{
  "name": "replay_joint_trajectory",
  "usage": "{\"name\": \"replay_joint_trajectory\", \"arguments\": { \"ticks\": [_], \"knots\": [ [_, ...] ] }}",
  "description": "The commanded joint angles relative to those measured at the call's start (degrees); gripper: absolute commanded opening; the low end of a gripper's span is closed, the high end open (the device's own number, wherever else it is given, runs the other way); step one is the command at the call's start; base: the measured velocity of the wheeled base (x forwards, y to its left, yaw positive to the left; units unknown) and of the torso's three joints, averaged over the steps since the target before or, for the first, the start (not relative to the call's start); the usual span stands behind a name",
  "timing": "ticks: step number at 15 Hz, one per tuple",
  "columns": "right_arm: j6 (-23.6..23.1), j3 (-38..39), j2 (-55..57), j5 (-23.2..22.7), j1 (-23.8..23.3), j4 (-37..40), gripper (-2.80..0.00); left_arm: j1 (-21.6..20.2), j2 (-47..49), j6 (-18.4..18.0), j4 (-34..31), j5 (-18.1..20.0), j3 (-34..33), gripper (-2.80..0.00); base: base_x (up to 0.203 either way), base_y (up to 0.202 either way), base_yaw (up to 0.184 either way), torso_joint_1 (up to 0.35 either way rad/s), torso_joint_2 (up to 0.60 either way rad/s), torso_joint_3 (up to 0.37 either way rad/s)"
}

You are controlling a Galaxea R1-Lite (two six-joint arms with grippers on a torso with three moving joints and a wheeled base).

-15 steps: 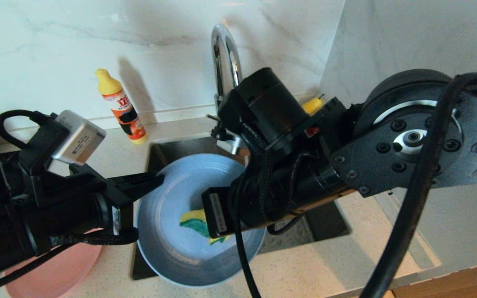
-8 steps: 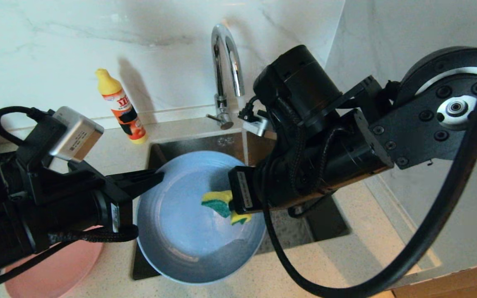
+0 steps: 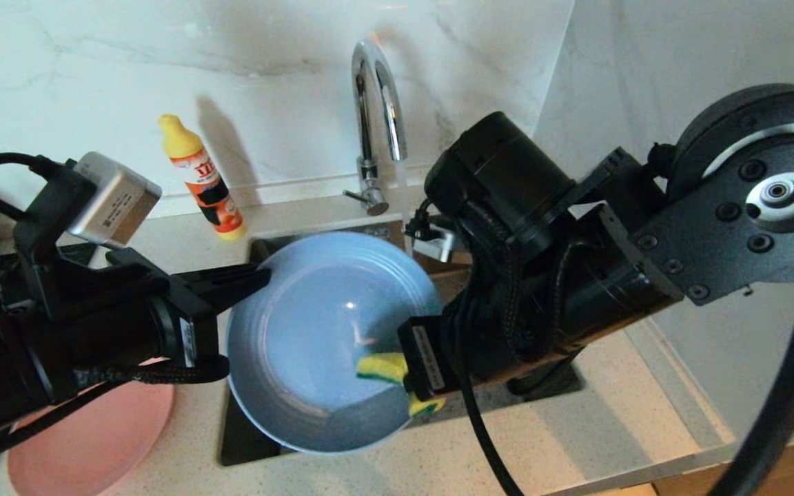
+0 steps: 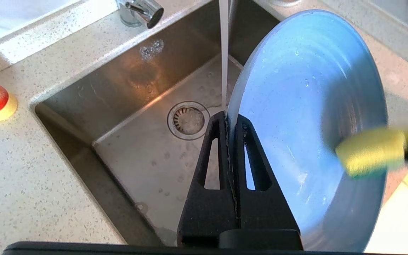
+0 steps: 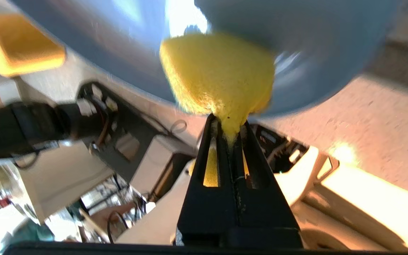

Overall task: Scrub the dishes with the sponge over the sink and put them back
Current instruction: Wipe the plate

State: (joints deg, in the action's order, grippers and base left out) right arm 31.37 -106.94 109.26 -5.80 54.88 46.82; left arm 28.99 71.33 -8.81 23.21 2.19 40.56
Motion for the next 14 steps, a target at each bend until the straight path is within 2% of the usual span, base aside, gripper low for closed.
{"name": "replay_joint_trajectory", "arguments": {
  "ticks": [1,8,14],
  "knots": [
    [0.2,1.1,0.6,0.0,1.8,0.2,-2.8,0.0,0.7,0.4,0.2,0.0,0.3,-2.8,0.0,0.0,0.0,0.0,0.0,0.0],
    [0.0,-3.5,5.9,0.1,6.1,-3.8,-2.8,0.0,0.6,1.1,0.2,-0.1,-1.0,-2.8,0.0,0.0,0.0,0.0,0.0,0.0],
    [-0.1,-3.7,5.0,1.2,5.0,-8.4,-2.8,0.0,0.5,1.4,0.2,0.0,-2.1,-2.8,0.0,0.0,0.0,0.0,0.0,0.0]
  ]
}}
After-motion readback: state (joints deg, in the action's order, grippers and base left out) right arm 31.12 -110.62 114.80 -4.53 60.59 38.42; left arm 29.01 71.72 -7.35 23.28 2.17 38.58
